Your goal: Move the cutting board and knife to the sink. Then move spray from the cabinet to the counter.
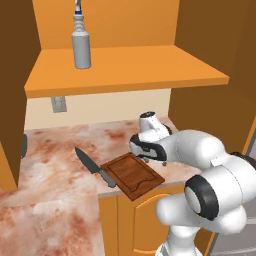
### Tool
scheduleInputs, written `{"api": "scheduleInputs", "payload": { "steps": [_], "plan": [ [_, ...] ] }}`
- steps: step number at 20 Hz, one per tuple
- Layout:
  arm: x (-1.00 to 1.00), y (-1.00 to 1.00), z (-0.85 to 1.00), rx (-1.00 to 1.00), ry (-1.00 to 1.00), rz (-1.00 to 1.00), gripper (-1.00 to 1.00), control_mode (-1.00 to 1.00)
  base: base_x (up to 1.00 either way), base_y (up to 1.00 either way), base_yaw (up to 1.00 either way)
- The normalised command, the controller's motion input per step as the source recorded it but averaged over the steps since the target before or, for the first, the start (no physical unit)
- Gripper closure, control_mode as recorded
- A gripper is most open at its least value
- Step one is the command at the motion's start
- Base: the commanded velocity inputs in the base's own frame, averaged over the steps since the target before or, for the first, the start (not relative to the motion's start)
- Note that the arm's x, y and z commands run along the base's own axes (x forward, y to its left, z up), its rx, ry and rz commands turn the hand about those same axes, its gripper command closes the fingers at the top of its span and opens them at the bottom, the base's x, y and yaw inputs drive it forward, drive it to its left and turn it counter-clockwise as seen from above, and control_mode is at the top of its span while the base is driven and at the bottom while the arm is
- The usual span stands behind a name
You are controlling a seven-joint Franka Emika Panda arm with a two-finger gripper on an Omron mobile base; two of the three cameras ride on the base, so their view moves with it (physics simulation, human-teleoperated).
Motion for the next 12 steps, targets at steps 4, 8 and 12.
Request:
{"api": "scheduleInputs", "payload": {
  "steps": [4,8,12],
  "plan": [
    [-1.00,0.97,0.02,-0.49,0.36,0.29,-1.00,-1.00,0.00,0.00,0.00],
    [-1.00,0.95,0.00,-0.55,0.26,0.40,-1.00,-1.00,0.00,0.00,0.00],
    [-0.62,0.76,0.00,-0.51,0.15,0.47,-1.00,-1.00,0.00,0.00,0.00]
  ]
}}
